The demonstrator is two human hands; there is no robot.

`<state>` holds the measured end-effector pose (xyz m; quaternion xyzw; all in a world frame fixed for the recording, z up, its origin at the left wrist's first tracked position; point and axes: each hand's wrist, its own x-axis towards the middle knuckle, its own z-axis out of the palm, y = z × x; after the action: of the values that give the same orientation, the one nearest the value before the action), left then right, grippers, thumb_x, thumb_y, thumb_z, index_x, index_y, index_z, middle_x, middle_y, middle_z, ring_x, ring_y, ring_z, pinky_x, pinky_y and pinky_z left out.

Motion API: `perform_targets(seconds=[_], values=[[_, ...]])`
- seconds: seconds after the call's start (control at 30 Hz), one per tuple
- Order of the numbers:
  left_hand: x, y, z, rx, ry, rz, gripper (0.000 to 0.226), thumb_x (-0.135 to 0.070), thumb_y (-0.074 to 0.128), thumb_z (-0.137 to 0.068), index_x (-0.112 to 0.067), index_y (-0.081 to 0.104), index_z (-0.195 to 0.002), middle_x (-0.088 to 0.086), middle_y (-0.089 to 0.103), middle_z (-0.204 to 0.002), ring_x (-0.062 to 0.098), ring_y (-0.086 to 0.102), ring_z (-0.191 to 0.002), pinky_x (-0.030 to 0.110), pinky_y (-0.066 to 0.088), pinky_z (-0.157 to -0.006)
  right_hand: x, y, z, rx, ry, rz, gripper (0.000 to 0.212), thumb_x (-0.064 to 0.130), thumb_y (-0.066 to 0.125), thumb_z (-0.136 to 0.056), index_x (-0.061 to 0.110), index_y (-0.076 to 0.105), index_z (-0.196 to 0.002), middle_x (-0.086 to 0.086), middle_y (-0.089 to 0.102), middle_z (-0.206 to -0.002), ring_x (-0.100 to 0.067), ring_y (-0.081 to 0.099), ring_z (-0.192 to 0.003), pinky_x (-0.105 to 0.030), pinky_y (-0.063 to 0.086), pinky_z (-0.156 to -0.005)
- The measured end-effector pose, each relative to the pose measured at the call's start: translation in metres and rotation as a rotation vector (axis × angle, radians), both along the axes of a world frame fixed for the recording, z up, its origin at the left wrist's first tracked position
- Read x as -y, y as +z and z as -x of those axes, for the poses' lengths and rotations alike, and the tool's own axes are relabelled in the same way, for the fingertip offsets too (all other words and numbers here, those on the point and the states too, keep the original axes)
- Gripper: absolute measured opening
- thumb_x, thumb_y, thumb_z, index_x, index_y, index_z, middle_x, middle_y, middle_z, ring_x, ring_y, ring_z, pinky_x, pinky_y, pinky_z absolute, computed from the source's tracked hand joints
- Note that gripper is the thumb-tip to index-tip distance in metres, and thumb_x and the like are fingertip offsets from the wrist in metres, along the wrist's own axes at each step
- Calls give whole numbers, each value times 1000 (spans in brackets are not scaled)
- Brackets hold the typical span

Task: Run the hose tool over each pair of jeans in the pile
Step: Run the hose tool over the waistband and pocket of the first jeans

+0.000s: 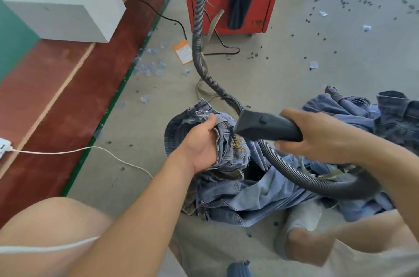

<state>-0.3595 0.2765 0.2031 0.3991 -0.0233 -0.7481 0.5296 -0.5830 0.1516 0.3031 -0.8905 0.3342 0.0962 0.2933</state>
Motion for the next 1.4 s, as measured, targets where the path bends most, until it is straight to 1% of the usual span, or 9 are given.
perform_targets(seconds=[0.17,0.4,0.5,0.63,0.83,1.0,1.1,1.27,1.4], values=[[3,4,3,-27,9,-27,79,-57,18,-109,7,50,-142,28,59,-140,40,57,-132,50,43,-112,-21,-13,-21,5,97,-25,19,45,70,-92,38,53,-96,13,65,-75,-1,62,-66,-17,44,-55],[1,-12,-20,192,52,-253,94,-74,17,-100,2,57,-139,28,66,-129,43,65,-121,59,47,-106,7,-18,-10,194,-300,72,23,46,69,-92,35,49,-95,7,63,-71,-3,63,-50,-13,38,-39],[-9,-17,-25,254,-60,-333,99,-84,53,-81,-2,62,-135,27,65,-131,45,64,-122,62,46,-108,21,-17,6,155,-257,82,24,44,70,-90,38,47,-88,6,62,-69,-2,62,-49,-13,39,-38],[-22,-38,-24,827,-257,-463,69,-34,99,-62,-4,67,-116,17,72,-114,32,71,-100,47,61,-82,14,-37,18,-85,-27,129,23,45,69,-91,40,46,-93,11,61,-76,-6,60,-63,-27,43,-53],[-29,-43,-45,804,-118,-402,37,21,57,-81,1,67,-109,31,73,-100,49,73,-88,66,59,-78,-6,-72,12,-259,101,398,23,44,56,-98,40,35,-107,10,46,-71,-14,45,-55,-32,30,-46],[-43,-48,-48,739,-198,-414,34,11,56,-88,-8,61,-116,26,74,-106,43,75,-90,59,62,-76,-17,-83,5,-269,183,429,14,34,47,-102,36,40,-114,8,55,-78,-17,46,-56,-32,32,-48],[-47,-52,-41,861,-242,-483,21,-9,70,-74,-8,66,-94,24,74,-106,38,74,-92,56,60,-88,-22,-83,4,-272,212,392,14,36,47,-102,37,36,-112,6,61,-85,-24,53,-65,-34,41,-55],[-45,-53,-13,908,-414,-454,75,-59,94,-51,-11,70,-103,3,74,-104,22,70,-97,38,52,-87,-19,-79,4,-271,192,381,20,42,51,-100,40,40,-117,13,41,-71,-5,37,-54,-29,27,-46],[-46,-66,-9,1075,-562,-428,23,-21,81,-81,-7,65,-91,13,74,-89,25,70,-78,39,60,-72,-10,-72,12,-291,163,329,21,39,55,-97,40,40,-112,14,44,-73,-7,44,-58,-30,31,-48]])
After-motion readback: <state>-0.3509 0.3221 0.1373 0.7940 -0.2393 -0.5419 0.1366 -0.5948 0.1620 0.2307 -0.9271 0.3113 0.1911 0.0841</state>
